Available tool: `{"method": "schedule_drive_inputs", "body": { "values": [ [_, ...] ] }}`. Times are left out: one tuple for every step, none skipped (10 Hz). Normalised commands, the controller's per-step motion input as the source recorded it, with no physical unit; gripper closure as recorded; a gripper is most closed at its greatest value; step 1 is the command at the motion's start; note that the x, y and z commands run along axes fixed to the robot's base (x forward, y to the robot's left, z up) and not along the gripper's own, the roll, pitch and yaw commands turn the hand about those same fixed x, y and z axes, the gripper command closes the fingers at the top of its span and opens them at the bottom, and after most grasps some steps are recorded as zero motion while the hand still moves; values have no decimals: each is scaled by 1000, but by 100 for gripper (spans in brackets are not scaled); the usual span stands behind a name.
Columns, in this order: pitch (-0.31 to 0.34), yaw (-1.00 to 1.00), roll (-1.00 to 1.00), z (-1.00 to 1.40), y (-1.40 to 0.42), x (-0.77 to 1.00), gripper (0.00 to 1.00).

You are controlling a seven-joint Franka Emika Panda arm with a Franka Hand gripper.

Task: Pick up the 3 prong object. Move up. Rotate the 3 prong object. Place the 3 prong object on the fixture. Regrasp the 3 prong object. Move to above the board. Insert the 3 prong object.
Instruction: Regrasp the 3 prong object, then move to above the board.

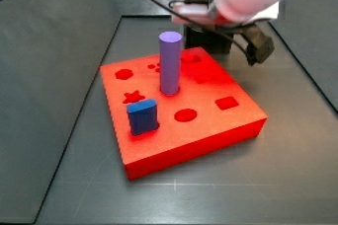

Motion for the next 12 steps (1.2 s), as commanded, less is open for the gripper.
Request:
{"method": "schedule_drive_inputs", "body": {
  "values": [
    [22, 21, 56, -218, 0, 64, 0],
    [0, 0, 0, 0, 0, 0, 100],
    [-222, 58, -75, 1000, 5, 237, 100],
    [-211, 42, -74, 1000, 5, 231, 100],
    [-170, -18, -69, 1000, 3, 211, 100],
    [-115, -81, -64, 1000, 5, 196, 100],
    [-88, -101, -62, 1000, 5, 189, 100],
    [-28, -121, -63, 1000, 5, 172, 100],
    [13, -119, -64, 1000, 5, 159, 100],
    [67, -100, -66, 1000, 4, 141, 100],
    [92, -85, -65, 1000, 4, 133, 100],
    [138, -49, -63, 1000, 3, 116, 100]
  ]
}}
